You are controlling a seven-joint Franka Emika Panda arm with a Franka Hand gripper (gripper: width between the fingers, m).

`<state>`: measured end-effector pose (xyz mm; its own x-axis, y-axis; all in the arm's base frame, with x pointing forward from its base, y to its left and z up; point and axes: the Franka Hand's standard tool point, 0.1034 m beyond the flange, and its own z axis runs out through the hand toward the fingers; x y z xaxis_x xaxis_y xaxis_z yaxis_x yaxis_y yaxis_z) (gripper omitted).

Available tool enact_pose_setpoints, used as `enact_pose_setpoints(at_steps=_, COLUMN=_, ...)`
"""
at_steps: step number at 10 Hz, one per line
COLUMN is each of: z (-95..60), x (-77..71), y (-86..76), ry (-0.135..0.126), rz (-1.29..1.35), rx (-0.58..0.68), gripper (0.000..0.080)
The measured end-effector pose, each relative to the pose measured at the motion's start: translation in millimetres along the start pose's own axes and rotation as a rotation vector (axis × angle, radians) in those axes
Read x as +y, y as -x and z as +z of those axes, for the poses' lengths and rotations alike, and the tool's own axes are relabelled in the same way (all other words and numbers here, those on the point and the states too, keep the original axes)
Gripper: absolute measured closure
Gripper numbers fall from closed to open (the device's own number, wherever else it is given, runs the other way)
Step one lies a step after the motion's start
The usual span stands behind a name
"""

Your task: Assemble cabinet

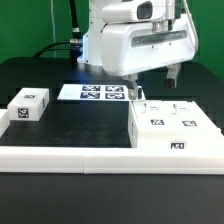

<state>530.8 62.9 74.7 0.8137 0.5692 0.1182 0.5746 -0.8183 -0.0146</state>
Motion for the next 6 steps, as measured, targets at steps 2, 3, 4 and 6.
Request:
enact_pose_setpoints(at_steps=2, z=0.5, x=-2.9, y=-1.2, ry=-0.007, rz=0.092, rx=0.003, gripper=0.0002)
enact_pose_setpoints(at_steps=3, z=2.6, x=-11.7, y=-1.3, ry=-0.006, rz=0.224, rx=0.013, gripper=0.0002)
enact_pose_setpoints(at_steps=4, z=5.7, x=-20.0, y=1.9, ry=-0.009, rz=0.284, rx=0.010, gripper=0.0002)
enact_pose_setpoints(at_steps=6, z=10.2, x=-27.1, y=6.7, ry=-0.015, rz=0.479, rx=-0.004, gripper=0.0002)
